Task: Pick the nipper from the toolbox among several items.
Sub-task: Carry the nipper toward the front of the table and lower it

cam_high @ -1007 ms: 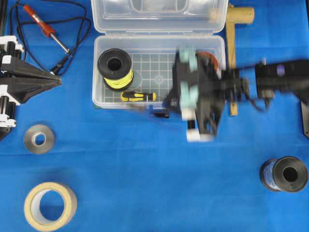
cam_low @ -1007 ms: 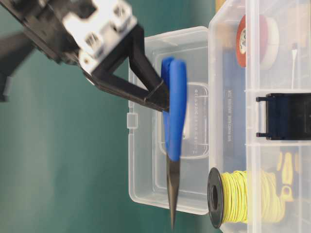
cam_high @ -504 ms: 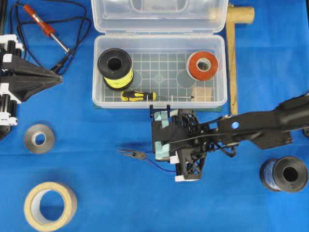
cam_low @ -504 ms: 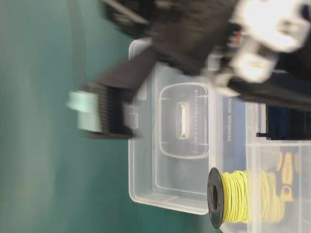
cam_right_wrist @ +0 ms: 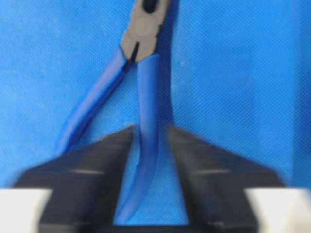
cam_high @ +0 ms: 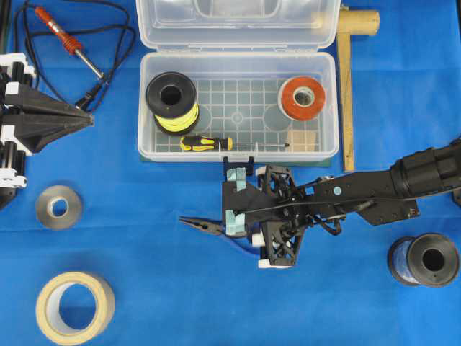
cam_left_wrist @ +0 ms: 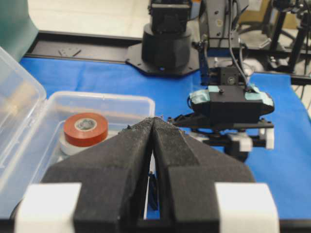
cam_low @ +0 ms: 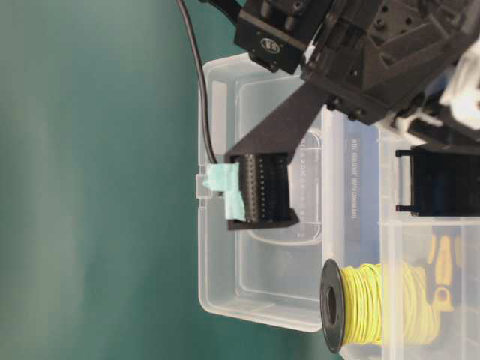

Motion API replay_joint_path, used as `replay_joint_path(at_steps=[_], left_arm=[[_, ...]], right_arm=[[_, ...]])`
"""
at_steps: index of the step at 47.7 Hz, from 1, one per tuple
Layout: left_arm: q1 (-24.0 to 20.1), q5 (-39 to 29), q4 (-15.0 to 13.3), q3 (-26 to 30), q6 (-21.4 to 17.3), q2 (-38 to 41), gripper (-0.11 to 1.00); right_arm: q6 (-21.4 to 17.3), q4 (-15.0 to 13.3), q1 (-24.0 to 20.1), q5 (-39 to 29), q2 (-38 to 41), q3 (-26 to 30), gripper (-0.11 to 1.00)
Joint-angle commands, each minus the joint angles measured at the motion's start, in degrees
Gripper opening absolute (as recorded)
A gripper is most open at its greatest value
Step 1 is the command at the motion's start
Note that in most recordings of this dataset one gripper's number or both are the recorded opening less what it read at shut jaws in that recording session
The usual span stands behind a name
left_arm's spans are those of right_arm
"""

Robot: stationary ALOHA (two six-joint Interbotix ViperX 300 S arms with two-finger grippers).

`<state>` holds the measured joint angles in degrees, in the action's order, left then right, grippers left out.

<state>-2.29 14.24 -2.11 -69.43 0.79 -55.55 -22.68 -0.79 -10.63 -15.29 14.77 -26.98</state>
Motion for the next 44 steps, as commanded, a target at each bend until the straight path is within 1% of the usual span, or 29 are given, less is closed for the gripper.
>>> replay_joint_path(at_steps=[1, 5, 7, 8, 13, 17, 22, 23, 30, 37, 44], left_arm=[[-0.1, 0.1, -0.1, 0.6, -0.1, 0.3, 0.0], [-0.1, 0.1, -0.1, 0.6, -0.1, 0.2, 0.0], [-0.1, 0.1, -0.1, 0.6, -0.1, 0.2, 0.0], [-0.1, 0.1, -0.1, 0.6, 0.0, 0.3, 0.0], [-0.1, 0.1, -0.1, 0.6, 0.0, 0.3, 0.0], [-0.1, 0.0, -0.1, 0.6, 0.0, 0.3, 0.0], [-0.1, 0.1, -0.2, 0.6, 0.0, 0.1, 0.0], [0.0, 0.1, -0.2, 0.6, 0.0, 0.1, 0.0], [-0.1, 0.0, -0.2, 0.6, 0.0, -0.4, 0.0], [-0.1, 0.1, -0.2, 0.6, 0.0, -0.6, 0.0], [-0.1, 0.0, -0.2, 0.6, 0.0, -0.7, 0.0]], right_arm=[[0.1, -0.2, 0.1, -1.1, -3.1, 0.8, 0.52], [0.2, -1.1, 0.4, -3.1, -6.9, 0.5, 0.75], [0.2, -1.9, 0.5, -4.0, -9.3, 0.4, 0.83], [0.2, -2.5, 0.5, -4.2, -10.5, 0.2, 0.84], [0.1, -6.1, 1.0, -5.8, -18.0, -1.4, 0.78], [-0.1, -8.6, 1.8, -6.6, -23.6, -3.5, 0.8], [-0.2, -10.5, 3.4, -6.4, -30.5, -7.4, 0.8], [-0.2, -10.9, 4.0, -6.2, -32.6, -8.9, 0.8], [-0.2, -11.2, 6.7, -2.7, -42.4, -16.5, 0.8], [-0.2, -11.4, 7.8, 1.8, -53.6, -25.4, 0.8], [-0.2, -11.3, 9.0, 5.9, -63.1, -33.8, 0.8]])
